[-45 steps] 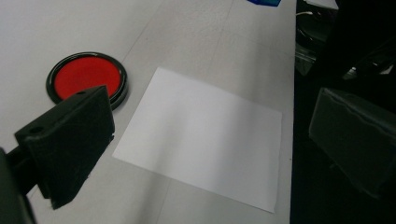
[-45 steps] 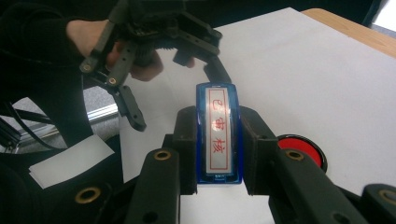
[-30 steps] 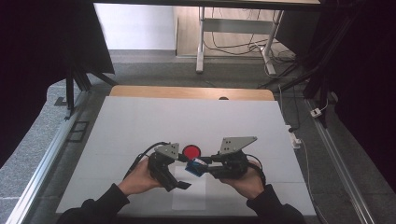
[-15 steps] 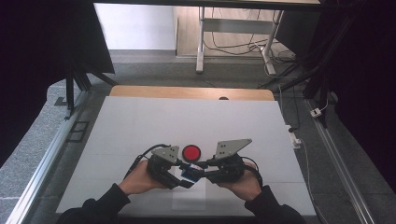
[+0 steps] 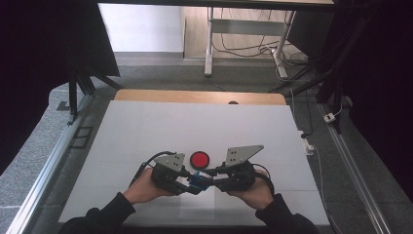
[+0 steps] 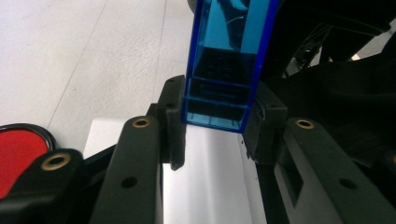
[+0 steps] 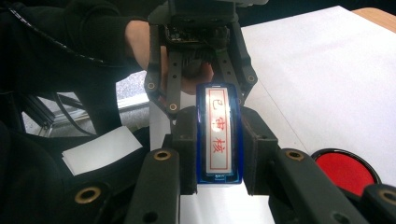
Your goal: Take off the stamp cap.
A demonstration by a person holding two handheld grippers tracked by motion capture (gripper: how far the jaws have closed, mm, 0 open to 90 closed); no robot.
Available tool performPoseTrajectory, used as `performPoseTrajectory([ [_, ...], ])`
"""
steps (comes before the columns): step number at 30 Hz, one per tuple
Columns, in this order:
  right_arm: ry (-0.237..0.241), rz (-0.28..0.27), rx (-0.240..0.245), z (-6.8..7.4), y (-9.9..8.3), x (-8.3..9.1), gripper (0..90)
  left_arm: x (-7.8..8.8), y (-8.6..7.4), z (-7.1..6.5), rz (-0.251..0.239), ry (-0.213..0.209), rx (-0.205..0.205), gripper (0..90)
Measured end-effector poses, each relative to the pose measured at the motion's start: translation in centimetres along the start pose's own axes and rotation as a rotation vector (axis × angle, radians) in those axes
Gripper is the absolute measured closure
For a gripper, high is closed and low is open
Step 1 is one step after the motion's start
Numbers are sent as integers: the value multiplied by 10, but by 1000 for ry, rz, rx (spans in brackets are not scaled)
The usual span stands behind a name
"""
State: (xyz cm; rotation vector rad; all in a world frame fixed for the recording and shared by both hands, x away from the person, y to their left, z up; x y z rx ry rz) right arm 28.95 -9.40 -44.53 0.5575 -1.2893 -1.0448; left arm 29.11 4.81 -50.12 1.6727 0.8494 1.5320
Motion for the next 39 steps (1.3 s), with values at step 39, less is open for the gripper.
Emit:
performPoseTrajectory([
  [39, 56, -14, 48, 8, 2, 3, 714, 6, 3, -8, -23, -45, -28, 695],
])
Point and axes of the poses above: each handheld gripper's, and its own axes: x roughly backward along the jaws, y roughly out of its top, z roughly to its left, the point moved 6 cm from there along -x, roughly forward along the jaws, and after that the axes turned 8 degrees about -x, right-handed, at the moved point
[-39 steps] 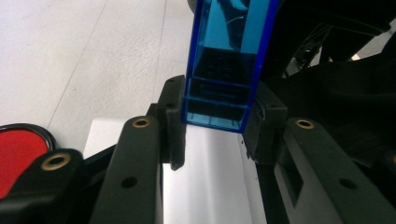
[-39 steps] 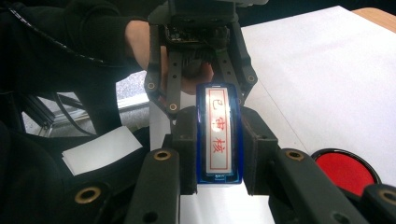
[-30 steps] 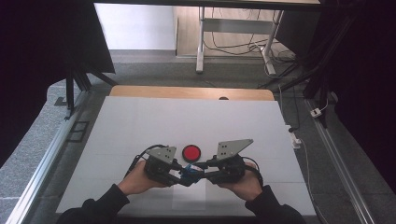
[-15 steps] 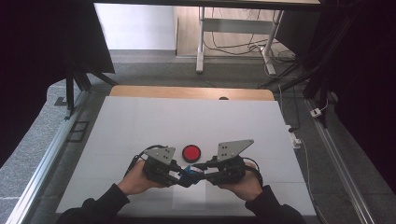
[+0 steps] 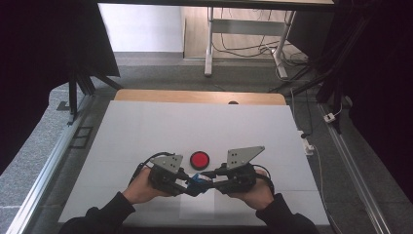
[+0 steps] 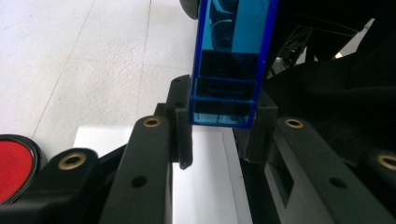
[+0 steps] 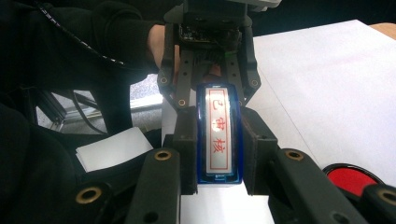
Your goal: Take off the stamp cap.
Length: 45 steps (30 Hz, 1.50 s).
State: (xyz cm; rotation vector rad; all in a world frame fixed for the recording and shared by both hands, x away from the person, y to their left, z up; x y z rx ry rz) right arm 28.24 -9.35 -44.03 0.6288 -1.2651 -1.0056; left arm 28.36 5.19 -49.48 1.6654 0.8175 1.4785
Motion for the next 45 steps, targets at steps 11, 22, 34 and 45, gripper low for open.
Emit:
performPoseTrajectory([
  [11, -42, -73, 8, -4, 9, 20, 714, -5, -8, -1, 55, -6, -5, 693],
  [22, -66, -59, 9, -7, 4, 15, 712, -2, -11, 0, 57, 15, 92, 688],
  [34, -96, -68, -17, -10, 5, 16, 711, 7, -13, -3, 106, 150, 145, 685],
  [45, -124, -67, -28, -11, 6, 18, 711, 22, -16, -15, 135, 173, 193, 684],
])
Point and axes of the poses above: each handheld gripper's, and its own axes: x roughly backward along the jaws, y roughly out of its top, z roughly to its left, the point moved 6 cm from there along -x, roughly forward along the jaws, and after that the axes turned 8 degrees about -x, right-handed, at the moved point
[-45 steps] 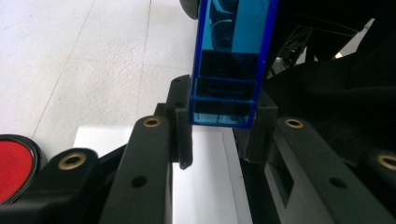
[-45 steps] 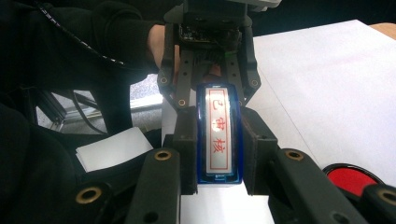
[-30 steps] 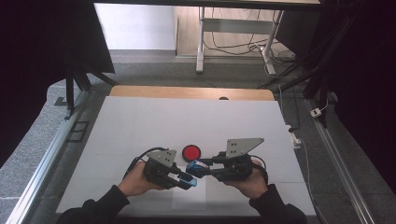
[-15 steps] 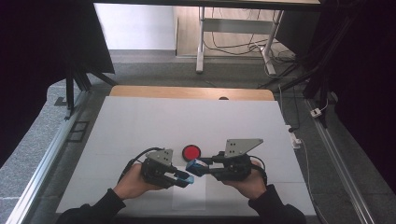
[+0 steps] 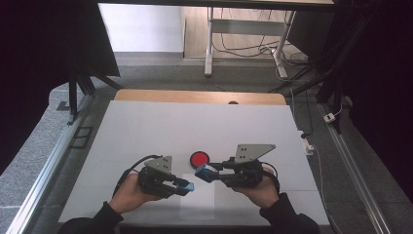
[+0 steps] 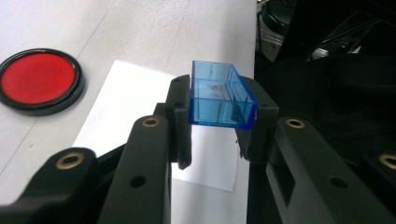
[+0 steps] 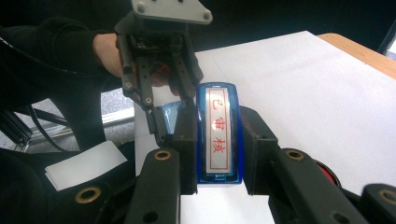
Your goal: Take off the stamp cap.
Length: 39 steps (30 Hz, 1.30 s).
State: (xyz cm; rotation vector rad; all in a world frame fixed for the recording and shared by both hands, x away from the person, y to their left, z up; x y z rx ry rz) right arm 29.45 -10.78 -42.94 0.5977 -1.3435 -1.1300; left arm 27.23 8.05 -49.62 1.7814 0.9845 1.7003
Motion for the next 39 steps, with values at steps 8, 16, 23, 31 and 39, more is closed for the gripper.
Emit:
performPoseTrajectory([
  [8, -28, 9, -1, -2, 0, 0, 711, 13, -7, -2, -10, 47, 55, 683],
  [16, -42, 9, -11, -5, 2, 0, 710, 25, -18, -3, -17, 118, 84, 683],
  [23, -52, 10, -24, -5, 3, 0, 711, 35, -24, -6, -33, 174, 116, 684],
  [31, -77, 12, -33, -10, 4, 0, 711, 46, -34, -10, -55, 206, 159, 684],
  [39, -95, 12, -41, -14, 6, 0, 710, 57, -48, -13, -63, 261, 191, 684],
])
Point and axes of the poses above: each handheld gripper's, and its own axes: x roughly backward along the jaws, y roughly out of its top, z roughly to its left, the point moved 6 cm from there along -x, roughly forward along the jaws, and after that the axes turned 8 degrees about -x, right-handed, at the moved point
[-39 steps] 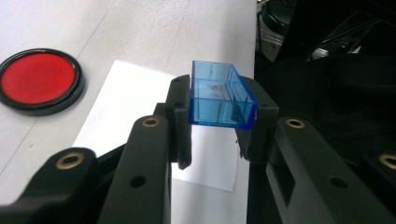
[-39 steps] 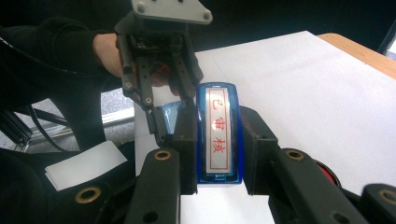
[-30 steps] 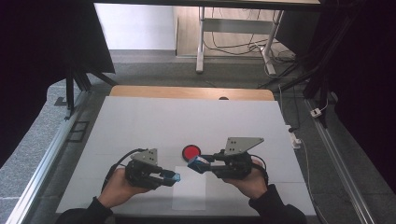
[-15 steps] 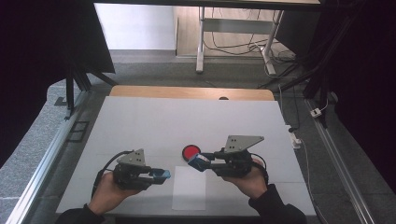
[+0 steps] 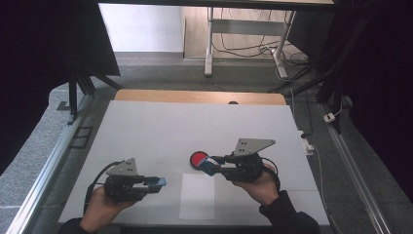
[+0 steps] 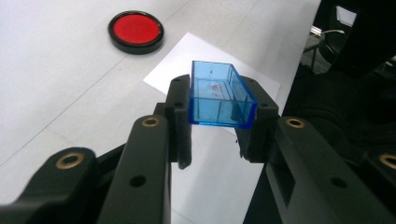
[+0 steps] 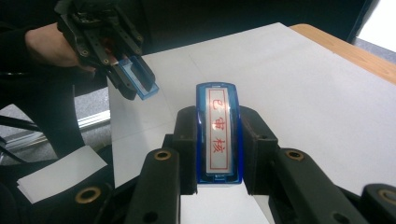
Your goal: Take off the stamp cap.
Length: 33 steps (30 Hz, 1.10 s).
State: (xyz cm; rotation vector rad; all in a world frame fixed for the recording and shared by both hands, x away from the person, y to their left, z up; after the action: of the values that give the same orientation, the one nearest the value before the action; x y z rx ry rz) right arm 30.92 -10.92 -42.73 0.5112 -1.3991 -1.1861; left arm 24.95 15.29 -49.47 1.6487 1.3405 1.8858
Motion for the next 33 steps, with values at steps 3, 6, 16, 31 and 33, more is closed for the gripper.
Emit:
performPoseTrajectory([
  [3, -2, 0, -1, -1, 1, -1, 711, 5, -4, 0, -13, 11, 28, 684],
  [6, -6, 0, 0, -1, 1, -2, 710, 10, -9, 1, -16, 27, 41, 684],
  [16, -17, 4, -8, -5, 1, -4, 710, 27, -27, 1, -22, 83, 84, 683],
  [31, -40, 13, -17, -12, 2, -7, 710, 47, -54, 3, -8, 168, 154, 682],
  [33, -43, 15, -18, -13, 2, -7, 710, 48, -56, 3, 0, 177, 156, 682],
])
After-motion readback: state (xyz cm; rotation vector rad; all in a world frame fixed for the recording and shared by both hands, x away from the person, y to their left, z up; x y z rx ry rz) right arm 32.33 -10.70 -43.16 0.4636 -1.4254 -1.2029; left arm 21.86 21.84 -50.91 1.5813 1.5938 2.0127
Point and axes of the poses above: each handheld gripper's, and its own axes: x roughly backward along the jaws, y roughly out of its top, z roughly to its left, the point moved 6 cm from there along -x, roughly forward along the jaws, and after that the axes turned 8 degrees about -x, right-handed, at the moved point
